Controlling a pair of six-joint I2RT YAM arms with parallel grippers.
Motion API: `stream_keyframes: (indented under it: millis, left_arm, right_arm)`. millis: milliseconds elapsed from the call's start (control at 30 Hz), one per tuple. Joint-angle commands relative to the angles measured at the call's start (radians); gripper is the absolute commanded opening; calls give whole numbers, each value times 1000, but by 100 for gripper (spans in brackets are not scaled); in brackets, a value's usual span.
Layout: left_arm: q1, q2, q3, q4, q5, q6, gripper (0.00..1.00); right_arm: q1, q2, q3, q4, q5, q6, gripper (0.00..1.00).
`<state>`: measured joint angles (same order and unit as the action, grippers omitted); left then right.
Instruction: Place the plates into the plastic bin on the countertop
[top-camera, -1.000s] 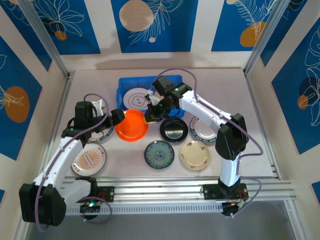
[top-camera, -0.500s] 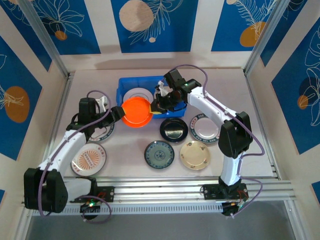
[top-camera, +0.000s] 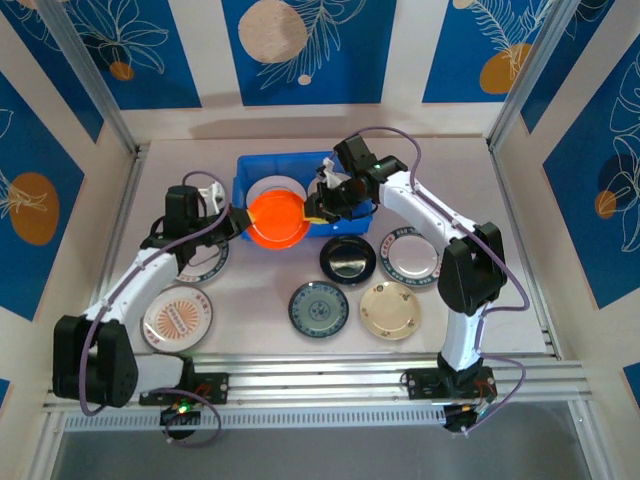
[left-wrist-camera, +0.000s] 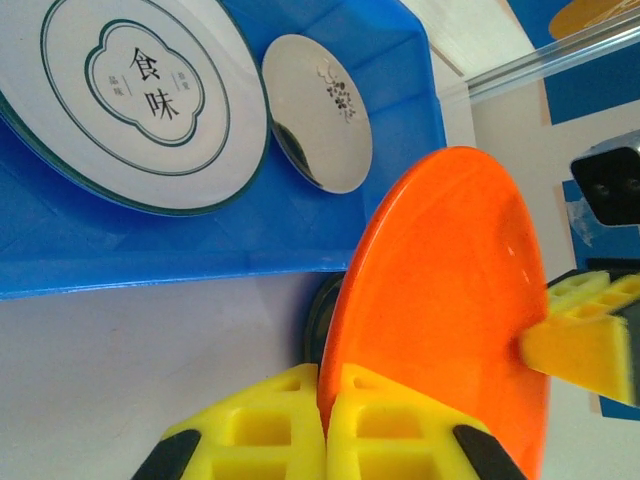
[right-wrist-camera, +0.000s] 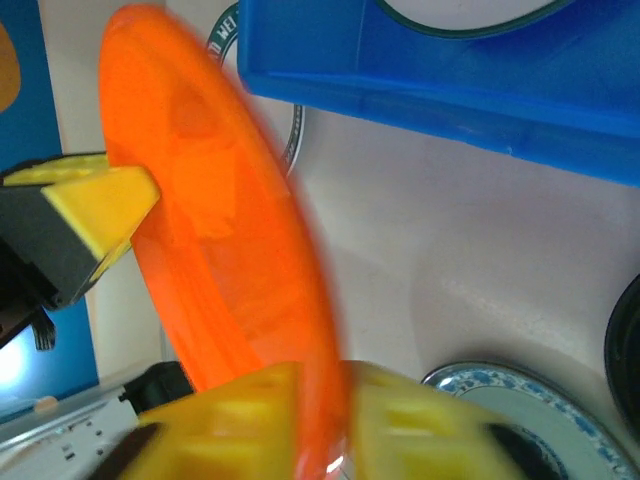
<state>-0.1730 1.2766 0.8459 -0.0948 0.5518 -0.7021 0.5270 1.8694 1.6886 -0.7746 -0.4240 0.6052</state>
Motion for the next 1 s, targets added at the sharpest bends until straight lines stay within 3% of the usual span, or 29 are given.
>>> stream_keyframes:
  millis: [0, 33, 133, 533, 733, 967]
  left_arm:
    - [-28, 38, 64, 13, -40, 0, 0]
    - [-35, 51, 80, 24, -50, 2, 0]
    - [-57, 115, 144, 30, -75, 16, 0]
    - [-151, 495, 565, -51, -150, 83, 0]
    - [-193, 659, 727, -88, -207, 79, 0]
    - [-222, 763, 796, -90, -253, 55, 0]
  right_arm:
    - [-28, -2, 29, -27, 22, -10, 44]
    - [-41, -10, 30, -31, 49, -9, 50]
    - [-91, -42, 20, -32, 120, -3, 55]
    - [-360, -254, -253, 151, 210, 98, 56]
    - [-414, -300, -311, 172, 223, 103, 56]
    - [-440, -323, -346, 191, 226, 112, 56]
